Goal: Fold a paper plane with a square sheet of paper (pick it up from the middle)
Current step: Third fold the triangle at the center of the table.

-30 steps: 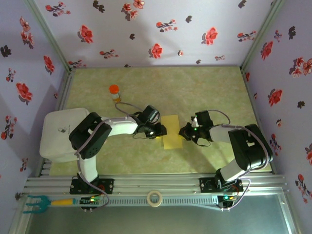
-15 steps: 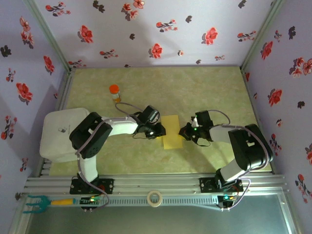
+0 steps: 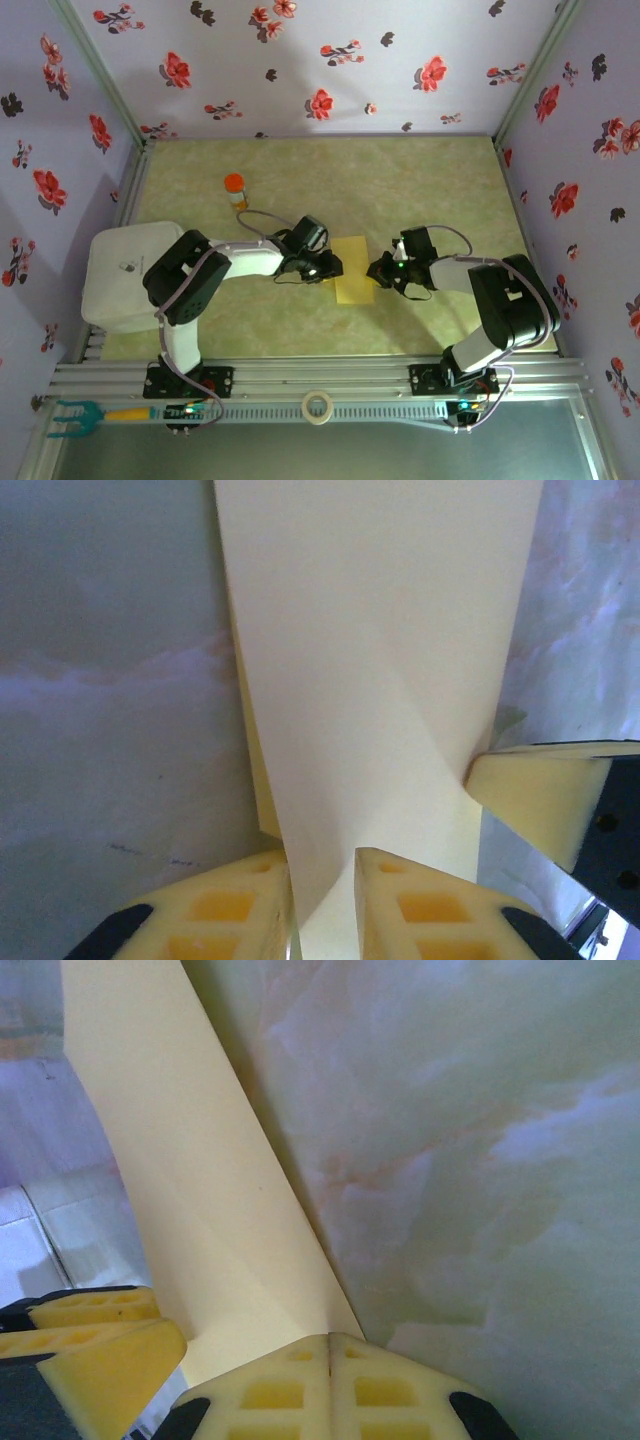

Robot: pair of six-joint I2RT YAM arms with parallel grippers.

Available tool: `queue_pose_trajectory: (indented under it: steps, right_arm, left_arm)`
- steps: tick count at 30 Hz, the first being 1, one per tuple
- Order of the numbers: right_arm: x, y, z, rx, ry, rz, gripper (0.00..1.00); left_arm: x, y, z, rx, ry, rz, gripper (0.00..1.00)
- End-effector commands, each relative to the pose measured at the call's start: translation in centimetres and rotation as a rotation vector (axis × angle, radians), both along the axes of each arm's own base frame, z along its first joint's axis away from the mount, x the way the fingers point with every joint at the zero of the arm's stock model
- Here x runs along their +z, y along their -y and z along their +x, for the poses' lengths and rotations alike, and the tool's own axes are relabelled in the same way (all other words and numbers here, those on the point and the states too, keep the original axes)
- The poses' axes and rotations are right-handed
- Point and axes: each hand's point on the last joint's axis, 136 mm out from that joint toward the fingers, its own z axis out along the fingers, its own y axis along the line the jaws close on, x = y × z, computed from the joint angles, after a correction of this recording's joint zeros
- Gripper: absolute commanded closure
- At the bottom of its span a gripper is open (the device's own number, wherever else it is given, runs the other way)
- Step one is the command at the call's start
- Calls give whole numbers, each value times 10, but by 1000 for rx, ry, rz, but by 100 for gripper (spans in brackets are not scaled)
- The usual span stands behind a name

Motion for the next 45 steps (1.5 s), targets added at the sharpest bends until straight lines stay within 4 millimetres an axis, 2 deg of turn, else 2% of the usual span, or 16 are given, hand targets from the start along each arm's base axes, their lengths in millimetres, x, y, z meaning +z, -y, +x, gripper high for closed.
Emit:
queue_pose_trajectory:
  steps: [1,8,18,21,27,33,38,41,45]
  right_arm:
    - [-22,14,-16,-35,-80,-75,93]
    - [-21,14,-15,-34,-78,-74,93]
    - [-12,8,-12,-18,-43,-34,88]
    - [-3,4,-9,-3,-10,-7,81]
    - [22,-5,-2,36,84,16,61]
    - [39,-25,-5,158,272,-80,56]
    - [65,-48,-14,296,619,-168,51]
    - [73,-56,-25,383,788,-238,44]
    - [77,-70,-47,570,975,-367,42]
  left_arm:
    - [3,1,0,16,2,-44,75]
    - [5,-3,1,40,-1,-72,78]
    - [7,-6,1,44,4,-71,93]
    - [11,-10,2,56,11,-75,98]
    - [17,-25,2,74,10,-71,99]
    - [21,-44,-3,90,-12,-59,98]
    - [35,-49,-1,115,-21,-111,97]
    - [40,-50,0,122,-26,-129,96]
    - [39,-50,0,126,-33,-132,96]
